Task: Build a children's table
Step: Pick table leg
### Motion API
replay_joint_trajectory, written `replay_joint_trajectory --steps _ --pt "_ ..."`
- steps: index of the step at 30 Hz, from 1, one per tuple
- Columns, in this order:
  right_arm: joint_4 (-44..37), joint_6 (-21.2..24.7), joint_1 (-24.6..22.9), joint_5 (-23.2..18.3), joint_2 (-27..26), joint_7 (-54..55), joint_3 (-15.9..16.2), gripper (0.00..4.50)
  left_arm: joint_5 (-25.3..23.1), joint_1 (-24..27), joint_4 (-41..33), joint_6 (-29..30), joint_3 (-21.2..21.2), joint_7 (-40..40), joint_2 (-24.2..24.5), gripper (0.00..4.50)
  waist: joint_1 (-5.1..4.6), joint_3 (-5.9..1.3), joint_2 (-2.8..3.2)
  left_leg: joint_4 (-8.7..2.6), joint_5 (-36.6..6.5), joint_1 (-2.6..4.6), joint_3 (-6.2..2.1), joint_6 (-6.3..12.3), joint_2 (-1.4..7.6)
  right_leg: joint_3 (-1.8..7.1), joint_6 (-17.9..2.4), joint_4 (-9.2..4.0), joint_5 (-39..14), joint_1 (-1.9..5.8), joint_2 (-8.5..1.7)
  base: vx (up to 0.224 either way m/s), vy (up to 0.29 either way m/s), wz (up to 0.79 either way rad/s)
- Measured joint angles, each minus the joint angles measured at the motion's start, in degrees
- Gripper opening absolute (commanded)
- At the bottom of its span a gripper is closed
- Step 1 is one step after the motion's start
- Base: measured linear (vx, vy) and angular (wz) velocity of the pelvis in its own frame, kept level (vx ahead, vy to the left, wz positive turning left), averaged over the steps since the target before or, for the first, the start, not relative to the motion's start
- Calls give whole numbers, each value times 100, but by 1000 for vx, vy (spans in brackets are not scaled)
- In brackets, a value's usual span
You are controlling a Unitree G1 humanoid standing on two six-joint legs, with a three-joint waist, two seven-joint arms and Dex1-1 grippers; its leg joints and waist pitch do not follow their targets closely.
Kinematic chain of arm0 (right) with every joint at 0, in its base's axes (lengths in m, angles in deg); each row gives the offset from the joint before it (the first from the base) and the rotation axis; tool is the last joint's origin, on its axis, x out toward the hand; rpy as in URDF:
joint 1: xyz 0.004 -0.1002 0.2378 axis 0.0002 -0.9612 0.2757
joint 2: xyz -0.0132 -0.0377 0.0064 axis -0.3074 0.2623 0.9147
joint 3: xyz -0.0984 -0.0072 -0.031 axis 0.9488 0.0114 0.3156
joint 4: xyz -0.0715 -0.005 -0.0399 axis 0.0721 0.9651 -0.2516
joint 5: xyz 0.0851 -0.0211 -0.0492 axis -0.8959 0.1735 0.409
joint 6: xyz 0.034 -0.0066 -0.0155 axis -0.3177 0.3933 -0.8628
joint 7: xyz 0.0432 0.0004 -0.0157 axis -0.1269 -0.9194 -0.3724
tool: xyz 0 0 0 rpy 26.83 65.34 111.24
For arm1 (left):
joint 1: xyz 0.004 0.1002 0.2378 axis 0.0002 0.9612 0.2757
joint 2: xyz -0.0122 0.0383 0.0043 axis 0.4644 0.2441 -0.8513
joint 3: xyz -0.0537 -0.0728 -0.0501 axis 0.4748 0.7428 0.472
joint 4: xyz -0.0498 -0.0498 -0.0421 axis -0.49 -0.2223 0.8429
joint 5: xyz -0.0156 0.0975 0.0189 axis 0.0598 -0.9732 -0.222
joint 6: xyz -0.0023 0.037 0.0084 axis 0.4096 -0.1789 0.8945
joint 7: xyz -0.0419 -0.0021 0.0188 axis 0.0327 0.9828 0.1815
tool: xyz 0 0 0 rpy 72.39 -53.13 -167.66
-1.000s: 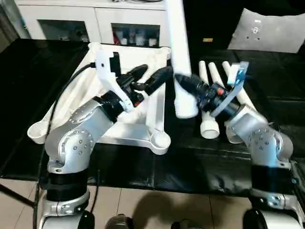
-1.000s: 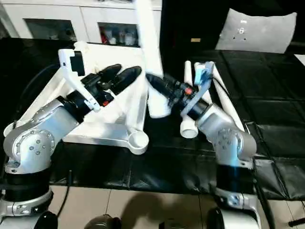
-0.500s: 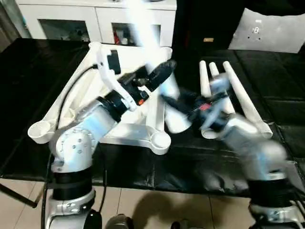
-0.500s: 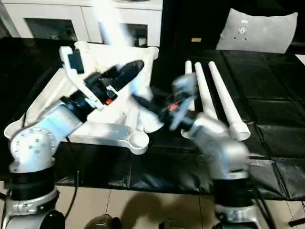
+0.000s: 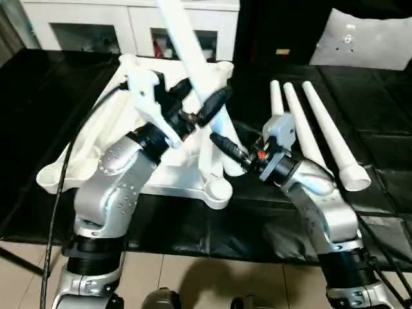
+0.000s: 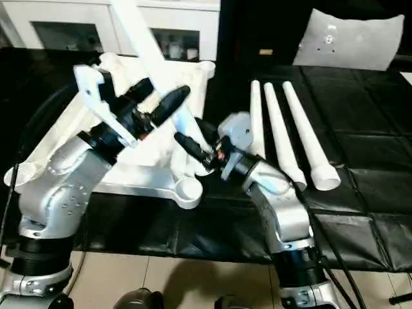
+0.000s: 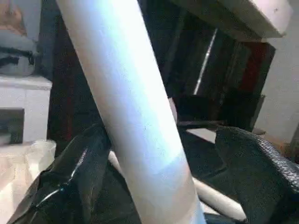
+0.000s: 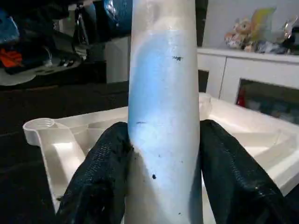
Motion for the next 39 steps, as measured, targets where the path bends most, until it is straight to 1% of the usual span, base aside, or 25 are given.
replay_joint_trajectory --steps 1,3,5,6,7,8,11,12,14,16,19,22,26,28,35,38,39 --pt "10 -59 0 9 -6 -4 1 187 -4 -2 11 -82 3 -30 -11 357 -4 0 0 0 1 0 2 2 0 0 -1 -2 2 1 -1 0 0 0" --pt "55 -108 0 10 -27 -3 0 187 -24 -16 74 -144 3 -49 -5 325 -8 0 0 0 2 5 3 4 0 1 -3 -2 6 3 0 0 0 0" --pt "129 -178 0 12 -30 -7 5 187 -120 -12 163 -259 -26 -62 18 322 -11 0 0 0 4 5 3 6 1 0 -2 -1 9 3 0 0 0 0" --pt "172 -234 0 17 -30 -9 8 186 -135 -7 196 -311 -39 -64 18 305 -11 0 0 0 5 5 3 7 0 0 -3 -1 10 3 0 0 0 0" --pt "193 -259 0 19 -30 -9 11 186 -147 0 219 -348 -48 -65 16 305 -12 0 0 0 6 5 4 10 1 1 -3 -1 11 2 -1 0 0 0" --pt "221 -311 0 25 -30 -12 15 186 -169 12 234 -393 -53 -80 11 283 -15 0 0 0 7 4 4 11 0 1 -3 -1 12 3 -1 0 0 0" --pt "266 -465 0 71 -51 -11 32 186 -164 39 236 -463 -43 -127 -50 266 -16 0 0 0 7 4 6 11 0 1 -4 -1 12 2 -1 0 0 0" --pt "282 -491 0 83 -65 -5 38 186 -114 40 235 -415 -23 -126 -78 266 -16 0 0 0 7 4 5 11 1 1 -3 -1 12 2 -1 0 0 0" --pt "340 -540 1 114 -89 3 46 186 -1 40 238 -232 -9 -120 -111 237 -15 0 0 0 7 4 6 11 0 1 -4 -1 12 3 -1 0 0 0" --pt "443 -609 2 123 -106 4 61 186 63 37 249 -69 22 -107 -122 228 -16 0 0 0 7 4 7 12 0 1 -5 -1 13 2 -2 0 0 0" --pt "543 -702 2 145 -117 23 79 186 114 14 280 34 21 -105 -120 198 -15 0 0 0 8 4 8 13 0 1 -5 -1 13 2 -2 0 0 0" --pt "603 -735 3 145 -131 56 103 186 176 -2 296 129 45 -83 -171 192 -17 0 0 0 8 4 8 13 0 1 -5 -1 13 2 -2 0 0 0" --pt "611 -840 8 220 -155 66 111 186 524 -67 331 481 312 91 -355 185 -18 0 0 0 8 4 8 13 0 1 -6 -1 13 2 -2 0 0 0" --pt "624 -863 23 246 -159 85 110 186 592 -109 331 593 356 137 -357 184 -17 0 1 0 8 4 8 13 0 1 -6 -1 14 2 -2 0 0 0" --pt "670 -938 46 271 -202 199 123 186 603 -156 338 605 368 252 -384 184 -18 0 0 0 8 4 8 14 1 1 -6 -1 14 2 -2 0 0 0" --pt "784 -932 161 264 -246 246 105 186 406 -306 428 549 373 327 -328 182 -18 0 0 0 11 4 8 17 0 1 -6 -1 14 2 -3 0 0 0" --pt "803 -921 192 254 -253 257 98 242 382 -328 451 518 377 342 -329 182 -20 0 0 0 11 4 9 17 1 1 -6 -1 14 3 -3 0 0 0"
